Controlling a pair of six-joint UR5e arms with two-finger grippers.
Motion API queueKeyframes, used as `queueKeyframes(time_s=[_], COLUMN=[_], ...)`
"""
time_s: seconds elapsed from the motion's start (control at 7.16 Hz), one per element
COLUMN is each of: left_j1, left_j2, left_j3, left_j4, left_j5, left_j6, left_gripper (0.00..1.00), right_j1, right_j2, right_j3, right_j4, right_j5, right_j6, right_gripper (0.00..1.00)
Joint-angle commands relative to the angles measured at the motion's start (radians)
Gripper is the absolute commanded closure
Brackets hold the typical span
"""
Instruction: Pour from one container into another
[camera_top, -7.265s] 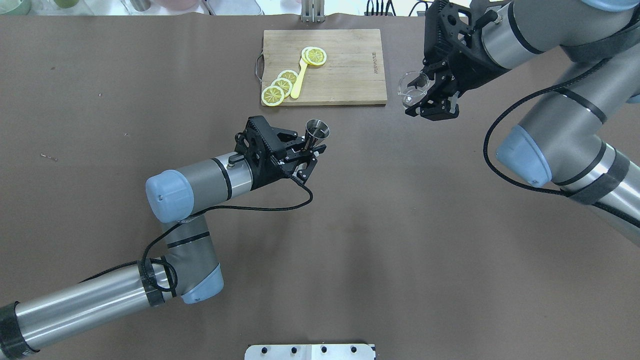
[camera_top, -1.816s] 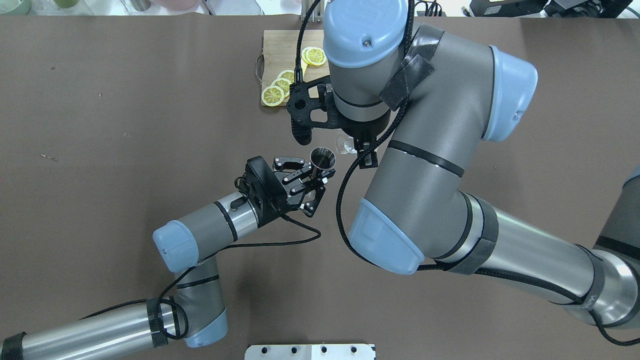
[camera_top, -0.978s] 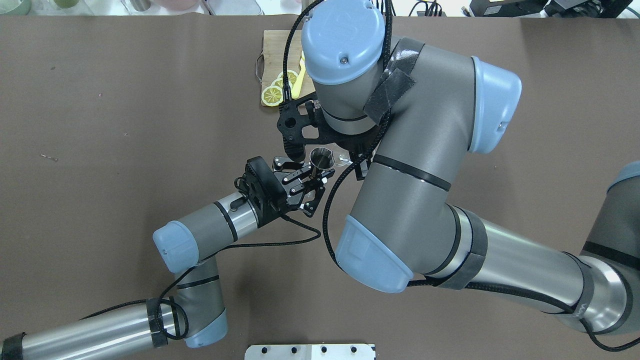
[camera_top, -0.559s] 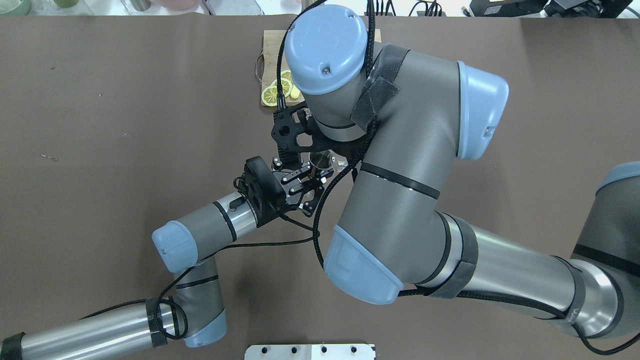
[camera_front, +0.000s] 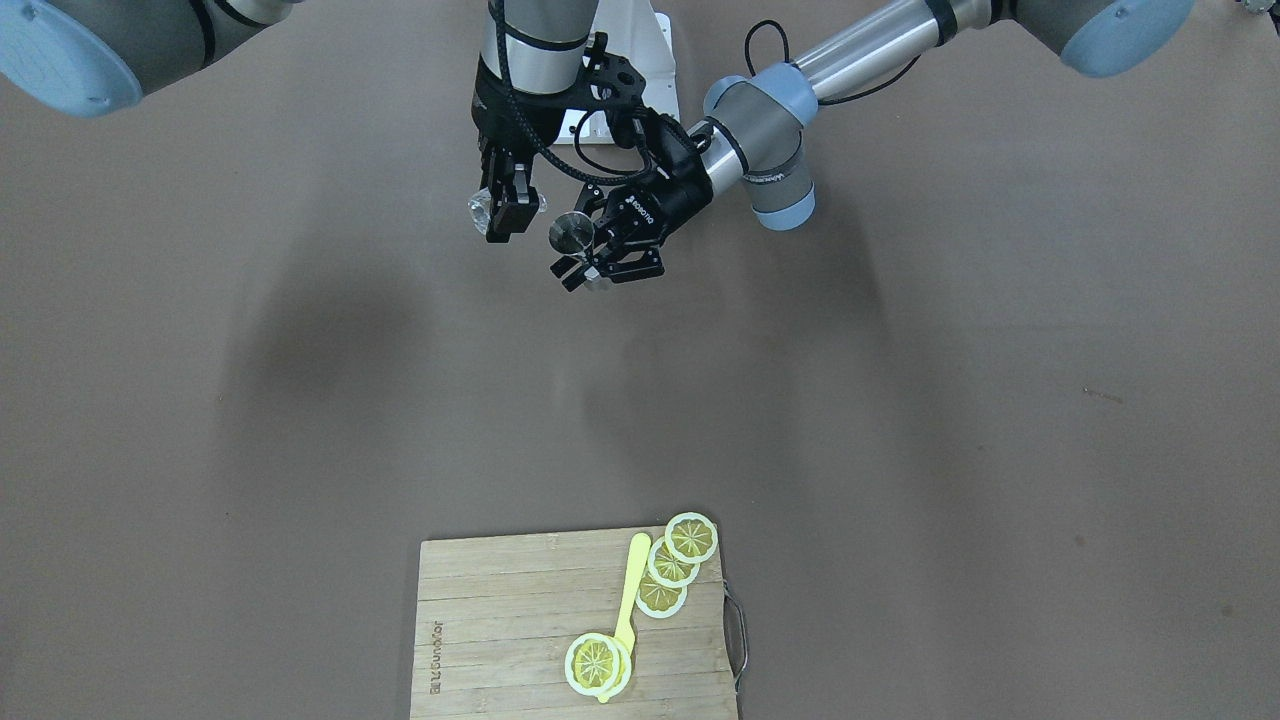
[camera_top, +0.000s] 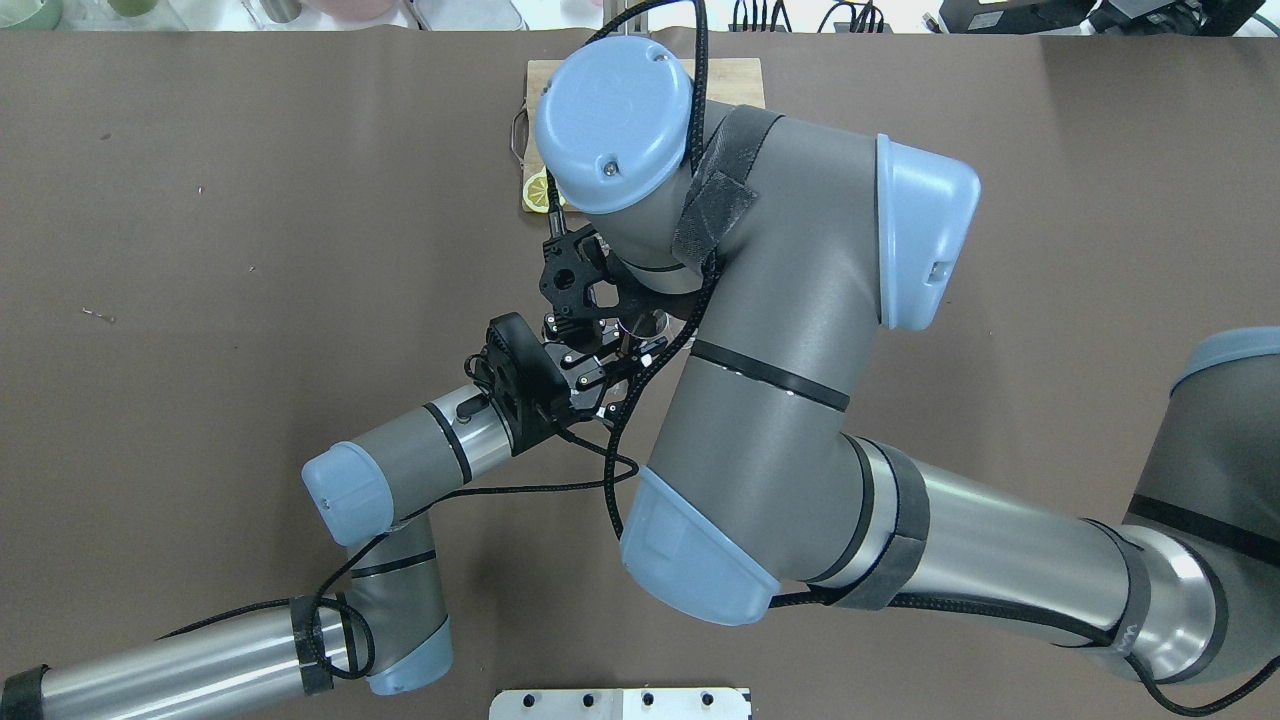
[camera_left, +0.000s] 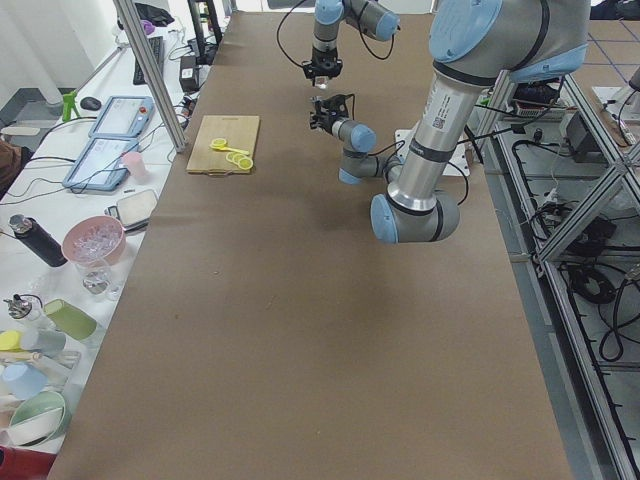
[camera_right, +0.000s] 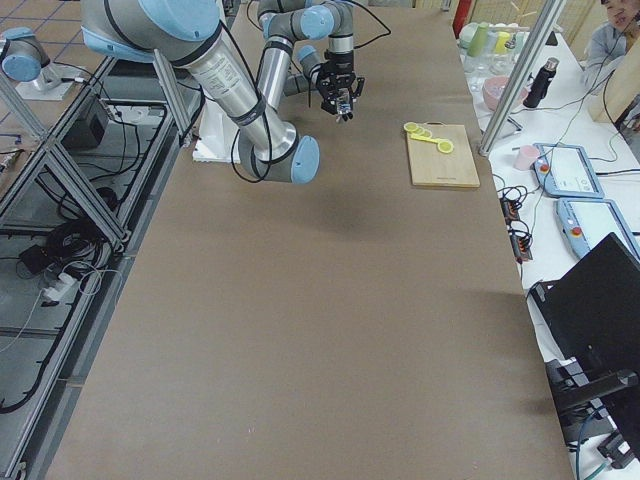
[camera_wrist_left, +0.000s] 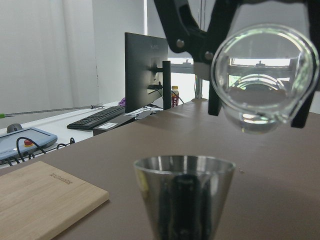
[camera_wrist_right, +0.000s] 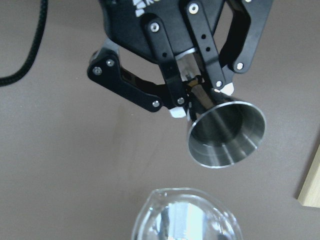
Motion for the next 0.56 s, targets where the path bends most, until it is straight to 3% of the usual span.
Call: queueKeyframes(time_s=[0.0,0.42], left_j1=[0.000,0.000], left_j2=[0.000,0.001], left_j3=[0.001,0.000], left_j4=[-0.001,-0.003], left_j5=[0.001,0.000], left_j6=[0.000,0.000], left_gripper=[1.00,1.00], right_j1=[-0.001,-0.003], right_j2=[0.011,0.008], right_j3=[-0.004,0.010], right_j4=[-0.009,-0.011], right_j5=[-0.005,-0.002], right_j6=[-0.003,-0.004], right_gripper=[1.00,1.00])
